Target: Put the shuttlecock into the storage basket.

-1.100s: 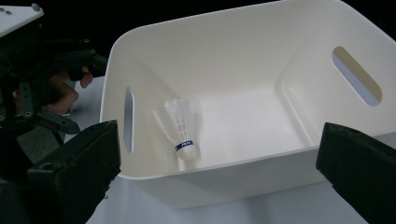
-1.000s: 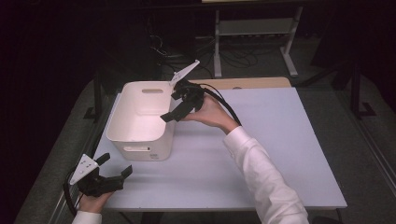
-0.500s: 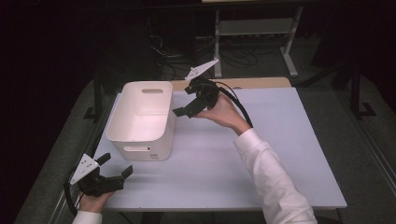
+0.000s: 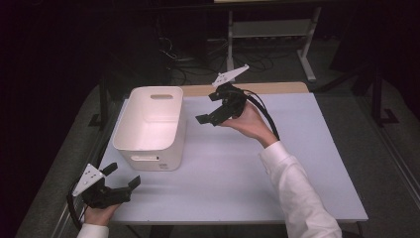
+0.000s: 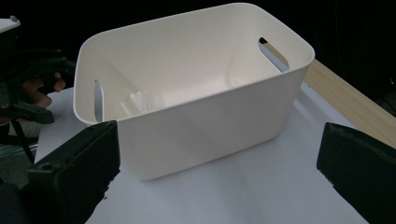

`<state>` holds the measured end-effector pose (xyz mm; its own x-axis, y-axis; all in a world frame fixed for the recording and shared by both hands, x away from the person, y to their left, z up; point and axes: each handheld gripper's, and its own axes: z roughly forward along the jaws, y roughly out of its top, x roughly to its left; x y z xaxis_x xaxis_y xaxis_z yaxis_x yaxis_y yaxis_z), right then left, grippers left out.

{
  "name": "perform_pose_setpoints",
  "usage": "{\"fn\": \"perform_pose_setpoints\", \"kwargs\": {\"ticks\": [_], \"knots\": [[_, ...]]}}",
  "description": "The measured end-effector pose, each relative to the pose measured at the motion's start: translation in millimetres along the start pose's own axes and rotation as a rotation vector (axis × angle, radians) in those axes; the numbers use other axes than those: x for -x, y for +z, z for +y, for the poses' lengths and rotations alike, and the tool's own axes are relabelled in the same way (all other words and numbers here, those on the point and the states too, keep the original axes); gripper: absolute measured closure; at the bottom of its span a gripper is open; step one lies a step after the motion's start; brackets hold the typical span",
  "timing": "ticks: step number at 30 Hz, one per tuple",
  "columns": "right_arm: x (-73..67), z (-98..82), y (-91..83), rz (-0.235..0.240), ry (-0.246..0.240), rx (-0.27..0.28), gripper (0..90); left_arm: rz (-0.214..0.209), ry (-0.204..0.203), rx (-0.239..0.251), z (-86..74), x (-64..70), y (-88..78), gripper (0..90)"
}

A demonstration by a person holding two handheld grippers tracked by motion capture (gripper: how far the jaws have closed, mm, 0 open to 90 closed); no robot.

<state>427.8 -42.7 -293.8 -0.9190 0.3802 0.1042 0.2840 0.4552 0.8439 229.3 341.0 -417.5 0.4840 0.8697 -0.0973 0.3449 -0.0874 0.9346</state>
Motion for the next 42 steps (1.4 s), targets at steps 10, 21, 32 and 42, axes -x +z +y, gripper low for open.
{"fn": "perform_pose_setpoints", "kwargs": {"ticks": [10, 21, 32, 42], "knots": [[4.2, -14.5, -14.6, 0.004, 0.049, 0.020, 0.0, 0.025, 0.018, -0.029, 0.2, 1.1, 0.7, 0.0], [9.6, -32.0, -28.2, -0.023, 0.060, 0.015, 0.0, 0.017, 0.021, -0.021, -0.2, 1.2, 1.0, 0.0], [10.5, -50.1, -40.0, -0.037, 0.078, 0.025, 0.0, 0.018, 0.024, -0.024, 0.0, 1.2, 1.5, 0.0], [12.3, -67.8, -51.0, -0.057, 0.099, 0.046, 0.0, 0.018, 0.034, -0.030, 0.3, 1.6, 1.7, 0.0]]}}
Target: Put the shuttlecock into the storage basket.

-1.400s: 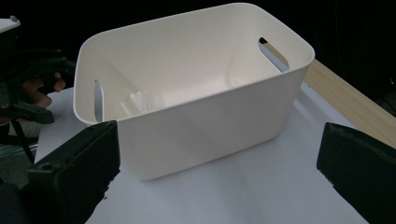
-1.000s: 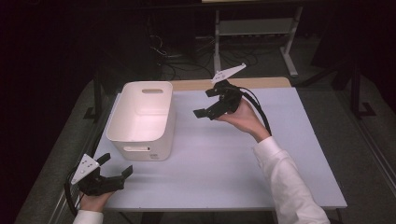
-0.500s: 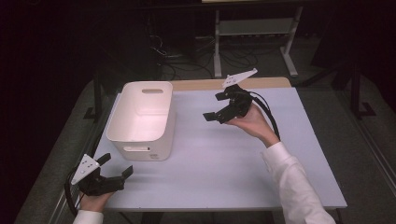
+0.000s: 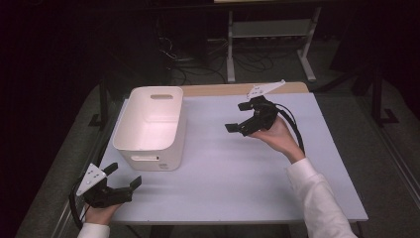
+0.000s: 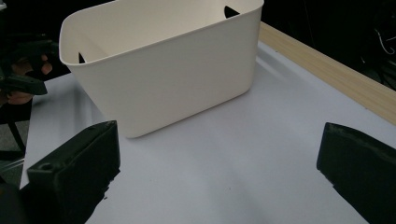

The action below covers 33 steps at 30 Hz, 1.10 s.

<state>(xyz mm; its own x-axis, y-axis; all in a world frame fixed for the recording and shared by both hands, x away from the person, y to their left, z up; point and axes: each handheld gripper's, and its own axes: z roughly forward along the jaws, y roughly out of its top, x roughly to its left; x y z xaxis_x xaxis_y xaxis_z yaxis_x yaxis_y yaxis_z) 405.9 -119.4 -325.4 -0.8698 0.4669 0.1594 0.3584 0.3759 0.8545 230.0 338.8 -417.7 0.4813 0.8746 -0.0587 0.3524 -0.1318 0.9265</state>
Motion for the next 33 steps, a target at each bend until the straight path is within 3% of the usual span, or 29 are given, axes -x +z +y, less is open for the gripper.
{"fn": "perform_pose_setpoints", "kwargs": {"ticks": [9, 33], "knots": [[4.3, -17.6, -8.4, -0.001, 0.032, 0.021, 0.0, 0.001, -0.005, 0.005, 0.3, 1.1, -0.5, 0.0], [6.3, -51.8, -34.9, -0.037, 0.061, 0.058, 0.0, -0.002, 0.007, 0.008, 0.5, 1.1, -0.9, 0.0]]}}
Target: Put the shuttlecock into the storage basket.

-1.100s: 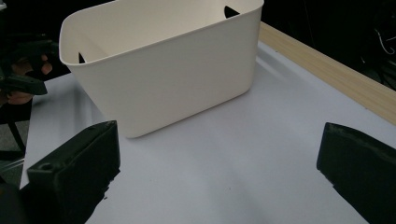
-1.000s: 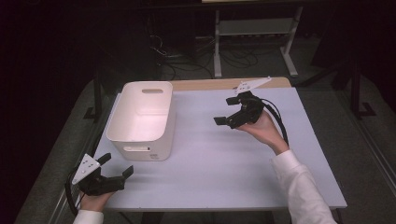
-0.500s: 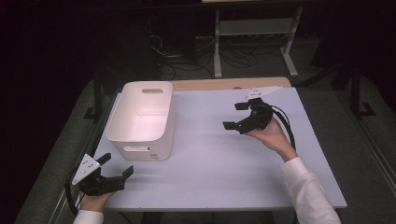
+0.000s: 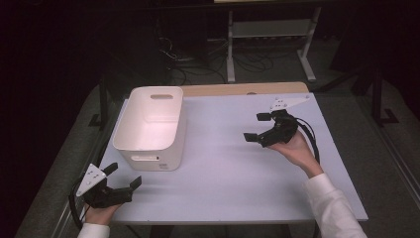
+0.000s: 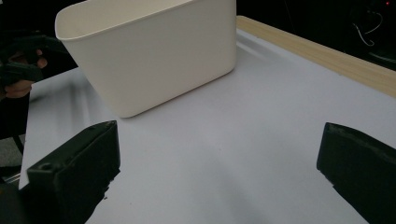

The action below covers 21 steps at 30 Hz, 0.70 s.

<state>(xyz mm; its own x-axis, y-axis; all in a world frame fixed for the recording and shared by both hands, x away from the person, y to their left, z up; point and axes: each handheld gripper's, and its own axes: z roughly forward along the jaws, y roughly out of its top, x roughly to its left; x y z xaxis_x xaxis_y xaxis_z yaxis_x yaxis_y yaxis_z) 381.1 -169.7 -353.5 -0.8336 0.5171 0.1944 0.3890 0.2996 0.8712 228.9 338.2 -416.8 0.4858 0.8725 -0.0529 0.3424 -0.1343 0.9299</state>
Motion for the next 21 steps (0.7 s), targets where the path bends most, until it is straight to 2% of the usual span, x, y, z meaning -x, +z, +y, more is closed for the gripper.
{"fn": "perform_pose_setpoints", "kwargs": {"ticks": [21], "knots": [[1.3, -26.2, -21.5, -0.032, 0.028, 0.021, 0.0, -0.003, -0.007, 0.006, -0.1, 1.2, -0.1, 0.0]]}}
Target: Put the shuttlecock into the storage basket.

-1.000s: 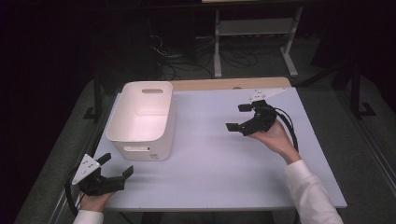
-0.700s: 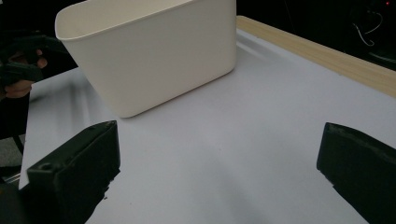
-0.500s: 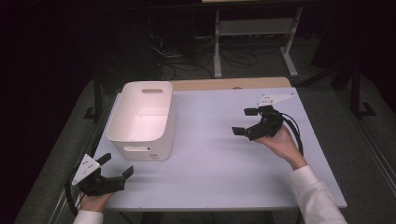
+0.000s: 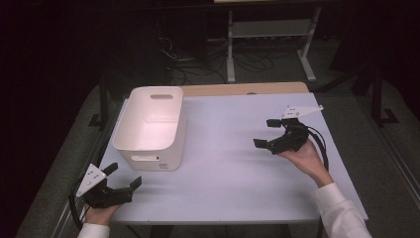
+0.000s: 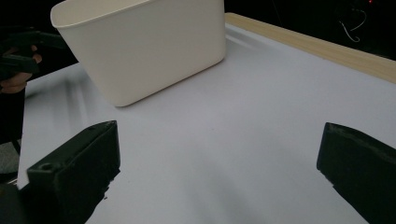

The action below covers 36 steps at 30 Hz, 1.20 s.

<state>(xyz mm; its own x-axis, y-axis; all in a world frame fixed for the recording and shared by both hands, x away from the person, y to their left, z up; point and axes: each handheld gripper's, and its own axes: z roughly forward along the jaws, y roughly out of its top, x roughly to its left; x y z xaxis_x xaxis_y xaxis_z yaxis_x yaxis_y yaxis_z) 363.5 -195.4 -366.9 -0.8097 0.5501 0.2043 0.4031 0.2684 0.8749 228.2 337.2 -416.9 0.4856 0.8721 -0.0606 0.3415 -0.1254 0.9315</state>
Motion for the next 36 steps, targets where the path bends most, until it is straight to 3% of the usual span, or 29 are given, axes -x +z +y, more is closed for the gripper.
{"fn": "perform_pose_setpoints", "kwargs": {"ticks": [17, 25, 36], "knots": [[-3.5, -19.7, -16.4, -0.026, -0.002, 0.017, 0.0, -0.005, 0.004, 0.000, 0.2, 0.0, -0.7, 0.0], [-3.8, -30.9, -20.9, -0.041, 0.010, 0.007, 0.0, -0.004, 0.020, -0.013, 0.4, -1.0, -1.6, 0.0], [-1.5, -46.4, -29.1, -0.059, 0.021, -0.011, 0.0, -0.006, 0.013, -0.004, 0.1, -0.6, -0.4, 0.0]]}}
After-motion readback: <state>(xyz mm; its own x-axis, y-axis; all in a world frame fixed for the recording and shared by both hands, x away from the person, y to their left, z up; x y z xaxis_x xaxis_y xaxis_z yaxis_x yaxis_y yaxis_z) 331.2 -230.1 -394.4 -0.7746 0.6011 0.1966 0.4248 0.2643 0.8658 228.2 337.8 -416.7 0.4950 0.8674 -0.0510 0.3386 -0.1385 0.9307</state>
